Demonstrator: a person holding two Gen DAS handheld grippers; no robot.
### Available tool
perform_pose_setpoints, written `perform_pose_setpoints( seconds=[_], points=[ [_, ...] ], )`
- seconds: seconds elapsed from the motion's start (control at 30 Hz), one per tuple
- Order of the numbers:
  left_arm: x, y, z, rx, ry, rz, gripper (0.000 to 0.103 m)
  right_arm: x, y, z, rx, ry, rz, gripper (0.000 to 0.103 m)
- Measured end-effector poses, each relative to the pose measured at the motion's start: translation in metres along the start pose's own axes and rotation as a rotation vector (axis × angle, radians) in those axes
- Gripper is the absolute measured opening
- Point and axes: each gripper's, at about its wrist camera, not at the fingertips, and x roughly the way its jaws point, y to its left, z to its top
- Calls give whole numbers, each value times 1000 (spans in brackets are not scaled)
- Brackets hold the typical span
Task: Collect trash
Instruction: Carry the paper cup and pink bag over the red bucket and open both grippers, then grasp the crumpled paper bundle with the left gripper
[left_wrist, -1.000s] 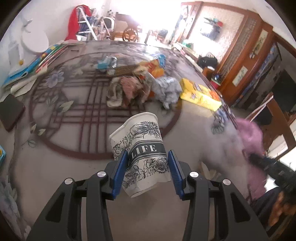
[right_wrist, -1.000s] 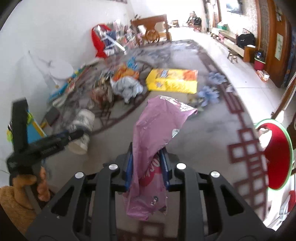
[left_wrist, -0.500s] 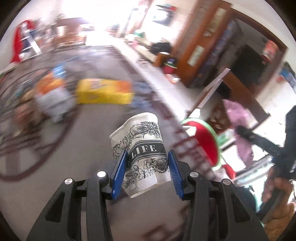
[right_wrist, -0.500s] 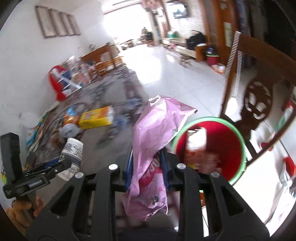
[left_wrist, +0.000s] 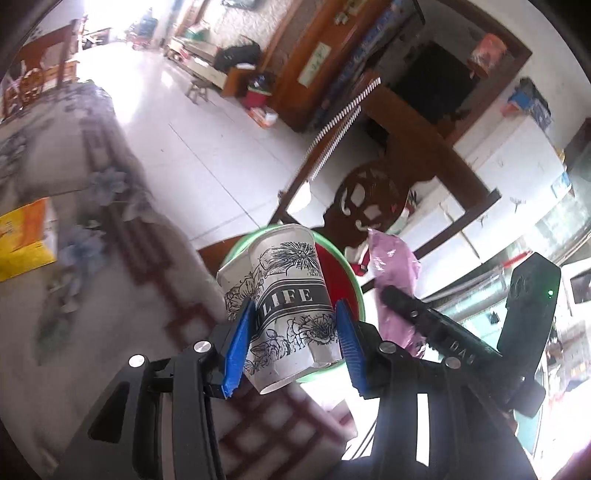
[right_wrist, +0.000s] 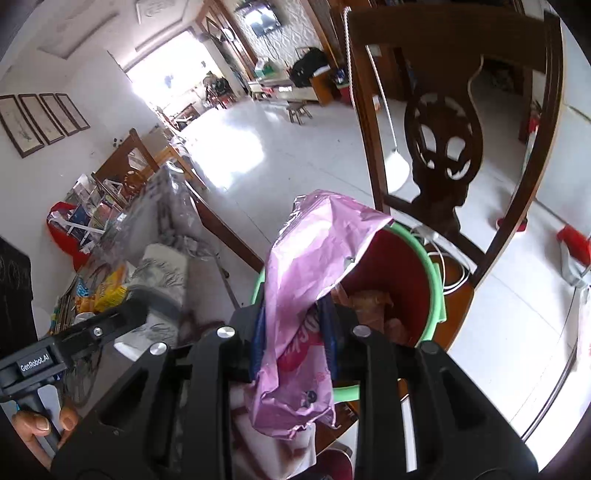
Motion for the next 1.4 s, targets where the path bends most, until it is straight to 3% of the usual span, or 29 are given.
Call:
perform_pose_setpoints(
  seconds=[0.1, 0.13, 0.17, 0.2, 0.53, 0.63, 0.8, 0.87, 0.97, 1.03, 1.13, 1.27, 1.4],
  points=[
    [17, -7, 1, 29, 37, -5, 47, 9, -4, 0, 4, 12, 6, 31],
    [20, -9, 0, 39, 45, 10, 65, 11, -5, 1, 5, 18, 12, 40],
    [22, -12, 0, 49, 38, 33, 73, 14, -6, 1, 6, 22, 13, 49],
    [19, -13, -1, 54, 13, 46, 76, 14, -5, 2, 2, 18, 7, 49],
    [-29, 12, -9, 30, -93, 102, 76, -6, 21, 9, -120, -43, -43, 49],
    [-53, 31, -16, 1, -138, 143, 76, -27, 37, 17, -125, -85, 9, 55],
    [-90, 72, -29, -69, -182, 218, 77, -46, 92, 13, -140, -106, 222, 65],
    [-110, 93, -36, -91, -210, 287, 79, -40, 115, 1, -169, -94, 275, 70],
    [-149, 137, -51, -169, -275, 398, 83, -14, 146, -24, -211, -37, 320, 70],
    [-175, 172, -60, -244, -309, 477, 83, 7, 164, -39, -264, 53, 299, 70],
    [-209, 242, -78, -408, -310, 591, 83, 4, 176, -41, -328, 25, 289, 74],
    [-218, 302, -89, -552, -276, 620, 83, 9, 170, -42, -297, 43, 269, 75],
    [-204, 331, -85, -596, -239, 611, 83, 9, 176, -46, -331, 48, 251, 75]
  ],
)
